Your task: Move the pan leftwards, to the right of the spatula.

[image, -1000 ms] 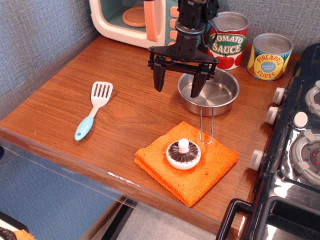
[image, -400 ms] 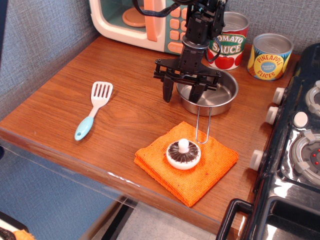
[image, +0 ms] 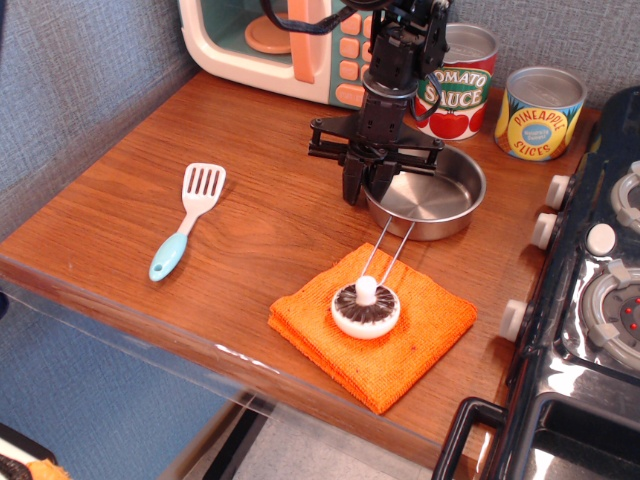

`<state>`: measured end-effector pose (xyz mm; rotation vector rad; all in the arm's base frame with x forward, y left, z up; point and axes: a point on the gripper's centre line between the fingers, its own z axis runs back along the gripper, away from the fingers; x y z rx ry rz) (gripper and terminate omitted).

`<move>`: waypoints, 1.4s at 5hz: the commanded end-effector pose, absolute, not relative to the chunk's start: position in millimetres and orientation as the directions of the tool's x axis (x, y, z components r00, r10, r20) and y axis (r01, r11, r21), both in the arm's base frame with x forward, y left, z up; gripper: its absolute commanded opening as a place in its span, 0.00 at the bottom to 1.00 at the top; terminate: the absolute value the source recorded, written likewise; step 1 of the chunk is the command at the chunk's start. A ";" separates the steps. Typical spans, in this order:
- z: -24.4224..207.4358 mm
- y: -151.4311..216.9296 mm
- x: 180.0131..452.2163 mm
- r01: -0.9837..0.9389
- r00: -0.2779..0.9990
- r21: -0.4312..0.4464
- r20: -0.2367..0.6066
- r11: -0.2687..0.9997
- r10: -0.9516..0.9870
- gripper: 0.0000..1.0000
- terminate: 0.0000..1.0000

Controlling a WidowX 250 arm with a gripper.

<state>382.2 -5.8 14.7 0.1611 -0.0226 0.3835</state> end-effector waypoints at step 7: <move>56.6 87.0 340.1 -0.713 0.696 0.090 0.206 0.695 0.687 0.00 0.00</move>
